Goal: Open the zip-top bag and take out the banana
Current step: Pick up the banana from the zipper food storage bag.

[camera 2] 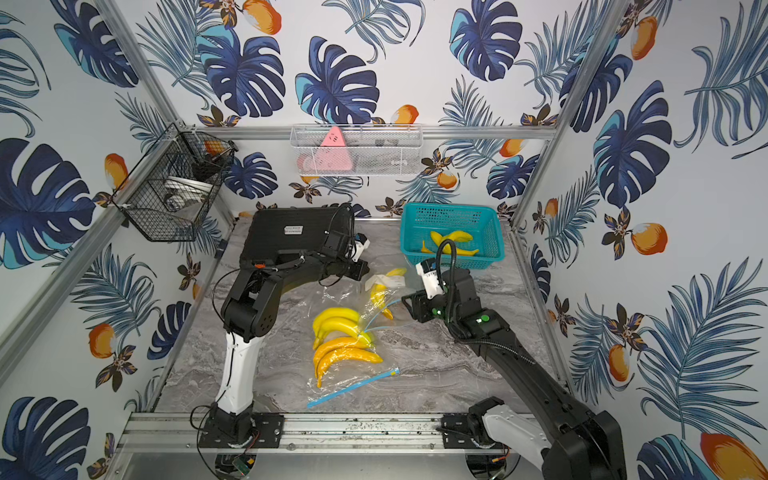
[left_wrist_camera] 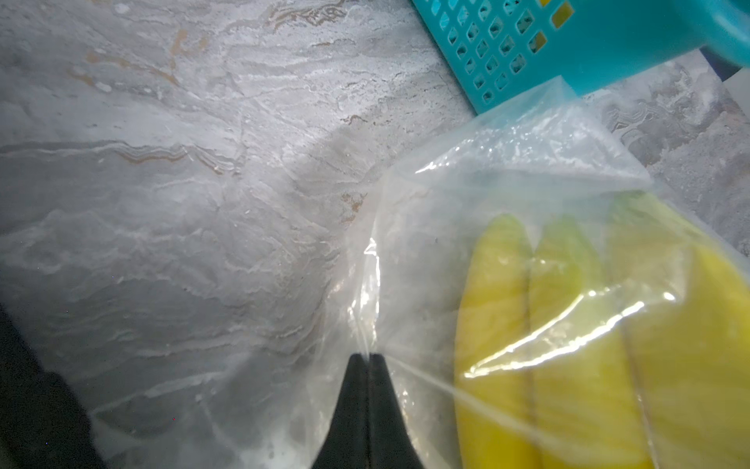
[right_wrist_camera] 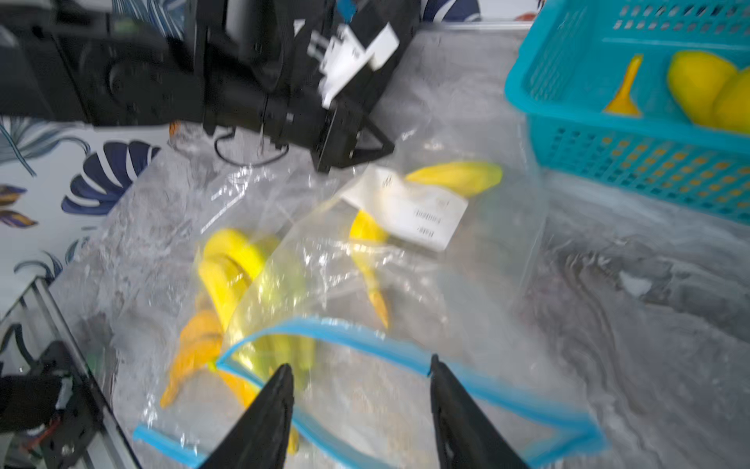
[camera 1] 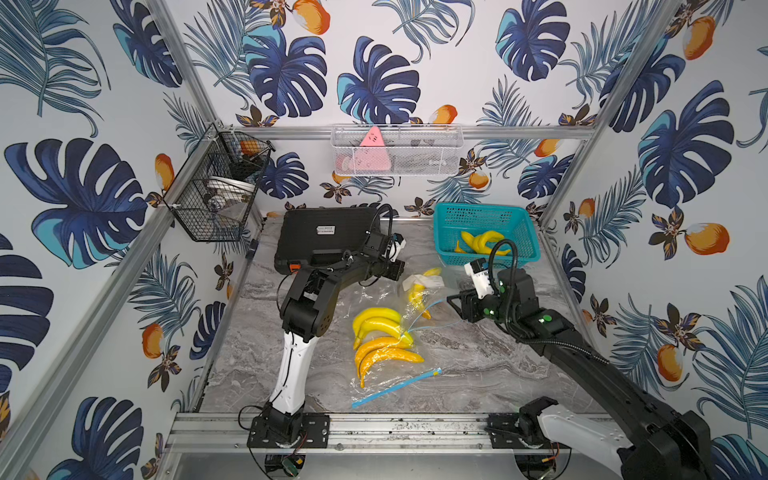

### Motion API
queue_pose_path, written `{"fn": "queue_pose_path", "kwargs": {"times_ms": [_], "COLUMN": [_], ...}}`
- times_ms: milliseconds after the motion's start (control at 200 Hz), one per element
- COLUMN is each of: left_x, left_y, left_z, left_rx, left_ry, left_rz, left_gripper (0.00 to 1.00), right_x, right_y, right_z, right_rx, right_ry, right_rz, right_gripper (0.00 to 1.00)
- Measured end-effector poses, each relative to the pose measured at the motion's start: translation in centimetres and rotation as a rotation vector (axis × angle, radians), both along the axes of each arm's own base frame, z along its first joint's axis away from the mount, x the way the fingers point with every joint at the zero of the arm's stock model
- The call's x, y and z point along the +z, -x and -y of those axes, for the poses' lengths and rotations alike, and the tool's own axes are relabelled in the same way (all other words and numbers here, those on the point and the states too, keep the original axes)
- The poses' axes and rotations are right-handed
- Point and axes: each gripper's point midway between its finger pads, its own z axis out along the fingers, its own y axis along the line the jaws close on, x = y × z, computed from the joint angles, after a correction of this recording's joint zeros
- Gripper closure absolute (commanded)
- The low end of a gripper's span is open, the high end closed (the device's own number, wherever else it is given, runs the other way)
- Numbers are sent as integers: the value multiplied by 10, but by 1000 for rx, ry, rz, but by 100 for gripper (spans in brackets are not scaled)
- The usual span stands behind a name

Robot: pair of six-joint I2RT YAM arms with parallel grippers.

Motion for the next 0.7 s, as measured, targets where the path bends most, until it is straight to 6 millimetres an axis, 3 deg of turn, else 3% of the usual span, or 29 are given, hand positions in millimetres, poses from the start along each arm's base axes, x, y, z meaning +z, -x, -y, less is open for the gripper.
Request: {"fn": "queue_pose_path", "kwargs": {"times_ms": [105, 205, 430, 701], "left_x": [-1, -1, -3, -5], "left_y": [0, 0, 1, 4], "left_z": [0, 0, -1, -1], "left_rx": [0, 0, 0, -2], "left_ry": [-1, -1, -1, 0], "left_rz": [-3, -3, -5, -10], "left_gripper": [100, 100, 100, 100], "right_x": [-18, -34, -71, -78], "right_y": [24, 29, 10, -14], "right_z": [-16, -26, -32, -39], "right_rx": [76, 107, 71, 28], "right_ry": [35, 74, 166, 186], "right_rz": [-44, -81, -131, -118], "right_gripper": [43, 43, 36, 33]}}
